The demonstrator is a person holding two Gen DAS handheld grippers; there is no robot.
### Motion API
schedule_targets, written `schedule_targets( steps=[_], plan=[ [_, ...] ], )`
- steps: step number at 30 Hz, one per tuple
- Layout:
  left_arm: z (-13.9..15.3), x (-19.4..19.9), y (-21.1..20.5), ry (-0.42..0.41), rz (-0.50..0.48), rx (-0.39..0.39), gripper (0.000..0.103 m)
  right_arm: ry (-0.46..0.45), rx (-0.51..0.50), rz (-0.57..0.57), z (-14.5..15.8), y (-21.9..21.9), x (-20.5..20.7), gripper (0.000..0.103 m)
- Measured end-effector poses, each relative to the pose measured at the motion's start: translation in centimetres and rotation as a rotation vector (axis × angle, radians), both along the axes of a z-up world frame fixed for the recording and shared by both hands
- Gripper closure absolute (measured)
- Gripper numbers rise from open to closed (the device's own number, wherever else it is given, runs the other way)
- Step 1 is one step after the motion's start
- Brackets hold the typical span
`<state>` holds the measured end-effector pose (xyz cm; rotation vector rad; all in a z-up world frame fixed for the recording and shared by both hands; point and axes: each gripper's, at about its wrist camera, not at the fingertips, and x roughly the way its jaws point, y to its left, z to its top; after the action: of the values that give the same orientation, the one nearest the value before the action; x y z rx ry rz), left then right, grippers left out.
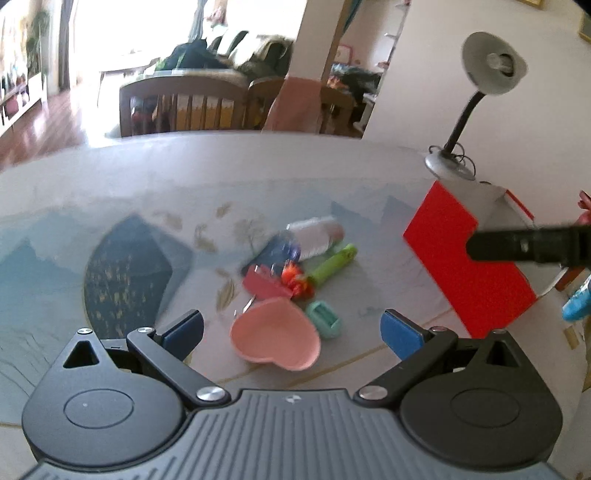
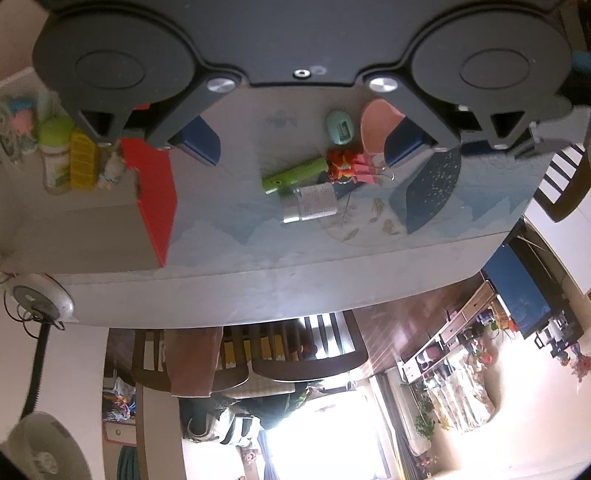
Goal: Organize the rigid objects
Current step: 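Withdraw both tools back toward the remaining items on the table, then grasp the pink heart dish with the left tool while the right tool grasps the glass jar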
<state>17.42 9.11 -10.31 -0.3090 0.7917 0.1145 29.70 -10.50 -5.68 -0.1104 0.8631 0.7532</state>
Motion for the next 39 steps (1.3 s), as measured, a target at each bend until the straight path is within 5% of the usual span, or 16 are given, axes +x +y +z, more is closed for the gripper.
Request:
schedule_targets(
  steps=[16,20,39],
  plan=[
    [-5.6,1.6,-0.8,0.040,-0.060,0.081,0.000,-0.002,-0.109,0.084,-3.4,7.5,4.1,0.008],
    [-6.6,2.4,-0.3,0.058,-0.035,0.048,0.000,0.004,-0.140,0.090,-4.7,9.2,5.1,0.009],
    [-7.6,3.0,-0.2,0.021,-0.033,0.075,0.005,0.007,-0.259,0.113,-9.4,12.3,7.2,0.023]
  ],
)
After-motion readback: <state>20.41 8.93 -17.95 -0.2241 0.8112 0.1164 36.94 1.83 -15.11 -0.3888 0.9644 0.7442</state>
